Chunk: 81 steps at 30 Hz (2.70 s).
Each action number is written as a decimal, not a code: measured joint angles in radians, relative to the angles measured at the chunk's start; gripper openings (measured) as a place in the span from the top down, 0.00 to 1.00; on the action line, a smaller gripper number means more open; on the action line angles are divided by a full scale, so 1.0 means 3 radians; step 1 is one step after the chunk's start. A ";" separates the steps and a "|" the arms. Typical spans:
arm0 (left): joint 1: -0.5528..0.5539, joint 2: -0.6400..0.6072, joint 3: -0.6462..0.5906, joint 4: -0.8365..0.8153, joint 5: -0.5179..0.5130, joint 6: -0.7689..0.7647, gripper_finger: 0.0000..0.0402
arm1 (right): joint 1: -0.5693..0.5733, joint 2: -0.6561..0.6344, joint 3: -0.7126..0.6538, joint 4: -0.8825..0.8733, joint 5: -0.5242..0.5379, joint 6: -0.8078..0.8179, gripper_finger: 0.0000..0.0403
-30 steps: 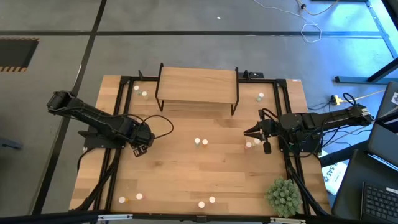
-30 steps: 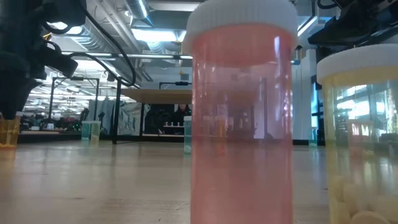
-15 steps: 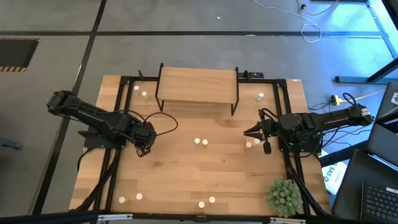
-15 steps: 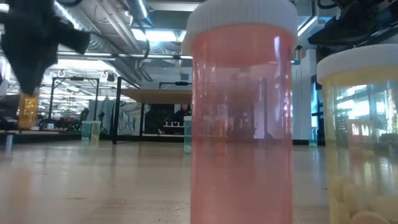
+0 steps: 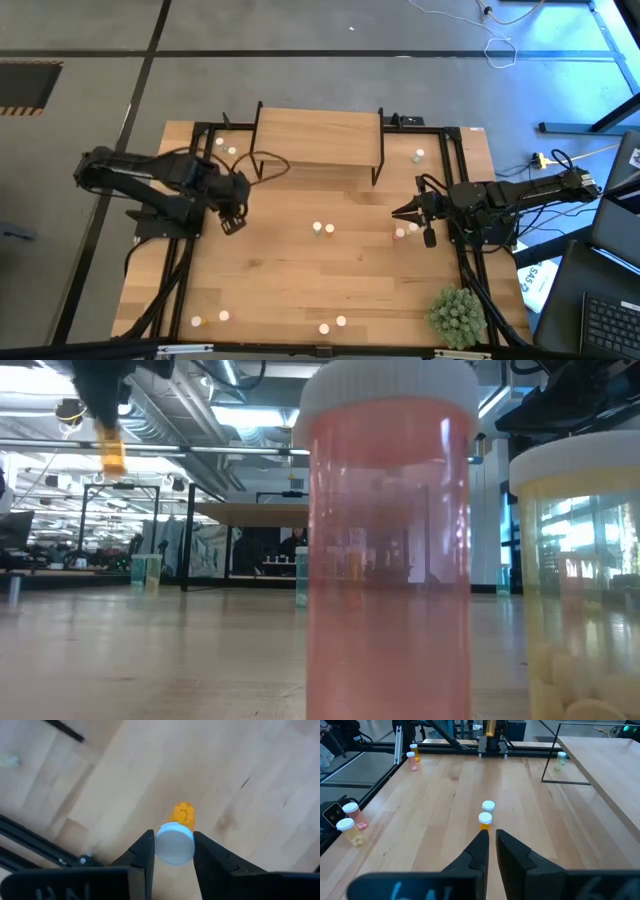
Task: Pick and place medicine bottles onto shelf by color
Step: Put the top left orange pill bottle on the shelf
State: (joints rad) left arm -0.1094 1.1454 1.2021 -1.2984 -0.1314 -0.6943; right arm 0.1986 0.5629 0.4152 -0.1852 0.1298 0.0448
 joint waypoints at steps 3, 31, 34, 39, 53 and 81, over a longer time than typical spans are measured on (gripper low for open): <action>0.0199 0.0130 0.0216 -0.0096 -0.0053 0.0219 0.77 | 0.0000 -0.0001 0.0000 -0.0001 0.0001 -0.0226 0.90; 0.1832 0.1944 0.3095 -0.0915 -0.0125 0.1975 0.77 | 0.0001 -0.0010 0.0000 0.1074 0.0650 -0.0405 0.90; 0.2026 0.2090 0.3245 -0.0912 -0.0117 0.2078 0.77 | 0.0000 -0.0009 0.0042 0.1168 0.1071 -0.0236 0.90; 0.2300 0.2291 0.3374 -0.0910 -0.0121 0.2226 0.77 | -0.0001 0.0005 0.0436 0.0475 0.1396 0.0067 0.90; 0.2680 0.2503 0.3378 -0.0907 -0.0293 0.2699 0.77 | -0.0045 0.0662 0.1954 -0.1641 0.1390 0.1039 0.90; 0.3010 0.2979 0.3378 -0.0683 -0.0431 0.3298 0.77 | -0.0612 0.1436 0.2338 -0.1970 0.0863 0.1406 0.90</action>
State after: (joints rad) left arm 0.7936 2.0392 2.2154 -1.5033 -0.2606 0.2951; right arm 0.0151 0.9936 1.1168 -0.7761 0.3886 0.4667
